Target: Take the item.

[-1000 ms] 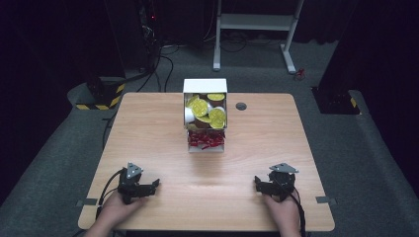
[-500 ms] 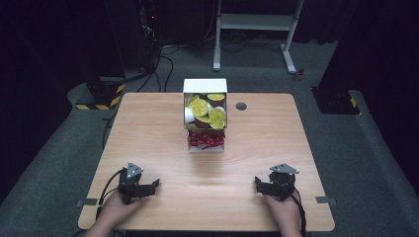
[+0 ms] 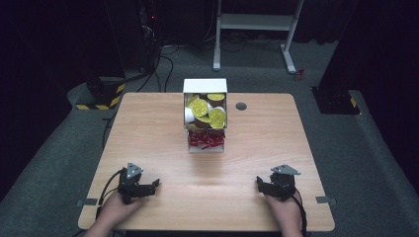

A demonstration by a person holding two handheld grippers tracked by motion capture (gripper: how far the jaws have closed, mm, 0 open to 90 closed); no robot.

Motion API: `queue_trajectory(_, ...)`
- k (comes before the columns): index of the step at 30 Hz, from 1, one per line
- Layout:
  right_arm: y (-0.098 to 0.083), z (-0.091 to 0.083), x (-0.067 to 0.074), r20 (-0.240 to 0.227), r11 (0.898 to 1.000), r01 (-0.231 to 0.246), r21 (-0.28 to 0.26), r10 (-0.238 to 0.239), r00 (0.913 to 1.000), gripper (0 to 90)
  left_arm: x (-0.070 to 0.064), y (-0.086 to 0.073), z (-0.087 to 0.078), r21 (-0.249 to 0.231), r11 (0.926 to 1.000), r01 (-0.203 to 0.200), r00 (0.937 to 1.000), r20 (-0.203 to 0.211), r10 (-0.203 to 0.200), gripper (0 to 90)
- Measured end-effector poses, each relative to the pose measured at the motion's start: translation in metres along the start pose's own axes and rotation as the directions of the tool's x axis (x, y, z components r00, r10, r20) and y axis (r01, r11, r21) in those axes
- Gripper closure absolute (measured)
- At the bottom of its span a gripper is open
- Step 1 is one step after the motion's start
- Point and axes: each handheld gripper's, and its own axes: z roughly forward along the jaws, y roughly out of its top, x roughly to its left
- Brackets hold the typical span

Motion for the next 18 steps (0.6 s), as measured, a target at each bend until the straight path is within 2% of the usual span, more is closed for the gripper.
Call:
queue_trajectory(3, 0.001, -0.003, 0.002, -0.009, 1.0, 0.011, -0.019, -0.011, 0.9999, 22.0, 0.0, 0.0, 0.0, 0.0, 1.0, 0.0, 1.0, 0.0, 0.0, 10.3)
queue_trajectory(18, 0.004, -0.008, 0.014, -0.037, 0.999, 0.02, -0.044, -0.021, 0.9991, 25.8, 0.0, 0.0, 0.0, 0.0, 1.0, 0.0, 1.0, 0.0, 0.0, 10.3)
